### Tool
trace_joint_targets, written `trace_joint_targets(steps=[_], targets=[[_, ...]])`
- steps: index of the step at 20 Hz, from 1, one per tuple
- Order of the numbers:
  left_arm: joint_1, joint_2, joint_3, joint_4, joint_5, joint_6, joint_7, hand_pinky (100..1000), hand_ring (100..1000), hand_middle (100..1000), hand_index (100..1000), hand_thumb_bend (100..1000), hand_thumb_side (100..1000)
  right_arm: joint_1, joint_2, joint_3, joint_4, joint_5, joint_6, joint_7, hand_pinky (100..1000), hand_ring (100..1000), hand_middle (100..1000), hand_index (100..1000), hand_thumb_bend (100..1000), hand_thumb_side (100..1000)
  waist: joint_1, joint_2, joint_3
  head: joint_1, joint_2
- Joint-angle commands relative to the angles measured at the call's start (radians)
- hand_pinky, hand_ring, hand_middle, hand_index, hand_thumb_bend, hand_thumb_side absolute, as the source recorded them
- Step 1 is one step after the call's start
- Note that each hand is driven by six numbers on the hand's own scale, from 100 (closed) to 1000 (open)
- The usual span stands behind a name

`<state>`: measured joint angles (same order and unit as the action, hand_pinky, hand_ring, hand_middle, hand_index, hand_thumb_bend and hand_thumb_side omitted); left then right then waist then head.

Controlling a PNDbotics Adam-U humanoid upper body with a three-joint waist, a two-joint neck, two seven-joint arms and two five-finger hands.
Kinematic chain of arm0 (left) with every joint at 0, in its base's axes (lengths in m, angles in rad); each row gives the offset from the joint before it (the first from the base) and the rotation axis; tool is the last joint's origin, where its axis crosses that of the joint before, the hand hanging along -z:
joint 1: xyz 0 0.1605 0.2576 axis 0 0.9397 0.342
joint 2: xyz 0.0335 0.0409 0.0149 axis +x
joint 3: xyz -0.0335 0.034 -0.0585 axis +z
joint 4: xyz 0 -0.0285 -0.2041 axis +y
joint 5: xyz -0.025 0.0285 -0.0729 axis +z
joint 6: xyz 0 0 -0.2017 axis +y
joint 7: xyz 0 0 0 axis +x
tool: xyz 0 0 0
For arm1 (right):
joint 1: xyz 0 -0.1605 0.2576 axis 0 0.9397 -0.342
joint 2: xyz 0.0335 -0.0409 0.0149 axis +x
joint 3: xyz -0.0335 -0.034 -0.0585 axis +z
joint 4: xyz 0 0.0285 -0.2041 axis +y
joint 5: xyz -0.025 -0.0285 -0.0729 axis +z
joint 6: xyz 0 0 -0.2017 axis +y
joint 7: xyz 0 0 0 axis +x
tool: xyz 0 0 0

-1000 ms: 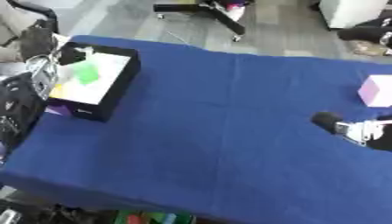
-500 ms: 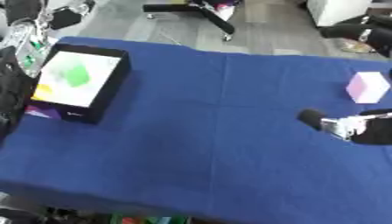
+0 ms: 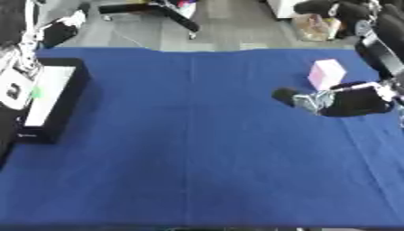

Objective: Pick up the objects with one hand, pass them to the other hand, and then place them into the box on the other side of the table.

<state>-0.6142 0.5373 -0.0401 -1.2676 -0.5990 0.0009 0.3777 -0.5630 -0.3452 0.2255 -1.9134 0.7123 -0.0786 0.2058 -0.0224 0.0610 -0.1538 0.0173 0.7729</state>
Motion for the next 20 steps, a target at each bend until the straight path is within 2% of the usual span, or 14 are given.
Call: trace_joint_targets(steps=[1, 7, 12, 15, 20], targets=[[0.011, -0.049, -0.034, -0.1, 0.053, -0.053, -0.028, 986, 723, 707, 867, 483, 664, -0.017, -0.067, -0.05, 0.067, -0.021, 0.051, -0.03, 800, 861, 815, 851, 667, 386, 0.001, -0.006, 0.004, -0.103, -0.003], [0.091, -0.15, -0.071, -0.251, 0.146, -0.146, -0.101, 991, 716, 701, 863, 462, 679, -0.039, -0.158, -0.125, 0.218, -0.082, 0.144, -0.009, 823, 942, 911, 867, 714, 330, 0.006, 0.005, 0.025, -0.235, -0.003], [0.15, -0.218, -0.087, -0.383, 0.228, -0.221, -0.182, 992, 710, 697, 861, 455, 682, -0.078, -0.211, -0.18, 0.35, -0.135, 0.225, 0.021, 819, 968, 919, 860, 717, 314, 0.022, 0.014, 0.063, -0.327, -0.003], [0.172, -0.257, -0.085, -0.466, 0.278, -0.212, -0.232, 995, 707, 695, 854, 452, 687, -0.113, -0.216, -0.199, 0.432, -0.156, 0.276, 0.001, 821, 988, 928, 861, 736, 328, 0.032, 0.022, 0.09, -0.374, -0.003], [0.196, -0.307, -0.079, -0.593, 0.356, -0.149, -0.306, 997, 705, 693, 851, 451, 688, -0.161, -0.194, -0.232, 0.56, -0.192, 0.354, -0.059, 831, 1000, 952, 872, 773, 340, 0.041, 0.034, 0.133, -0.441, -0.003]])
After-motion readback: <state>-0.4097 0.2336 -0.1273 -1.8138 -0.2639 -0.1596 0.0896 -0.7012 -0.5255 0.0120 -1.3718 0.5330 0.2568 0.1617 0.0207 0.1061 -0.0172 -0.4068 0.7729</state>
